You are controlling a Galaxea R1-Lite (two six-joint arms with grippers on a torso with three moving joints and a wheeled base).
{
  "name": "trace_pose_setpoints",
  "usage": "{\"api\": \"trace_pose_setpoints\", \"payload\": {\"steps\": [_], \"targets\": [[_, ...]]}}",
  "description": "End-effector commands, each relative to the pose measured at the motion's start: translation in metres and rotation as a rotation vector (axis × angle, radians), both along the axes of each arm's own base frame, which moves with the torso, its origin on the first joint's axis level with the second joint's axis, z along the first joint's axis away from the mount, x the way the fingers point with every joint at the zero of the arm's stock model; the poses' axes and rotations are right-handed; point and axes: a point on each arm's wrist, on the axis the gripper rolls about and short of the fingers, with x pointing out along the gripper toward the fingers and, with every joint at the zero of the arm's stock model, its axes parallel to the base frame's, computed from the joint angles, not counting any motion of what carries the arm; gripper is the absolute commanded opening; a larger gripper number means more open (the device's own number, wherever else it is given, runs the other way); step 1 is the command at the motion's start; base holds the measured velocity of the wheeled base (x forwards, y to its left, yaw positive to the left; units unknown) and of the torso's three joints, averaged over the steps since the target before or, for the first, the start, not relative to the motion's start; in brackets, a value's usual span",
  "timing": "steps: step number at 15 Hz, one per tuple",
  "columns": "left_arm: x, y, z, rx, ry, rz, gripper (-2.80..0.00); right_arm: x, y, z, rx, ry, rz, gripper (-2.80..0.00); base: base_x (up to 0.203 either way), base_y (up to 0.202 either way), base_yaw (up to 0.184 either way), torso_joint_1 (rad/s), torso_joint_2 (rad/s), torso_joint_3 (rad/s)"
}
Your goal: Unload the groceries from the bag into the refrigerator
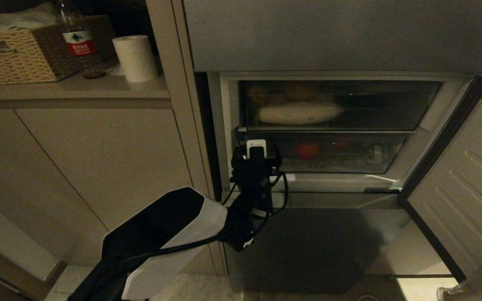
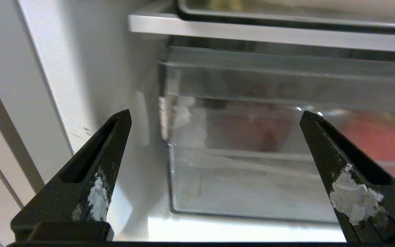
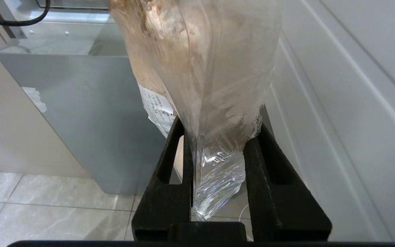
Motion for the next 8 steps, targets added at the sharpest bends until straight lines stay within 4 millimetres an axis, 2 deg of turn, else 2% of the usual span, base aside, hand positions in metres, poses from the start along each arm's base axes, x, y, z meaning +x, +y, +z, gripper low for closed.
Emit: {"api": "trace_pose_setpoints", "payload": {"steps": [1, 8], "targets": [[0.004, 0.002, -0.003, 0.0, 0.001, 0.012, 0.0, 0.0, 0.0, 0.0, 0.0, -0.001, 0.0, -2.8, 0.0, 0.0, 0.0, 0.0, 0.0, 0.0], [0.018, 0.01, -0.009, 0.025, -0.011, -0.02, 0.0, 0.0, 0.0, 0.0, 0.0, -0.002, 0.0, -2.8, 0.0, 0.0, 0.0, 0.0, 0.0, 0.0]]}}
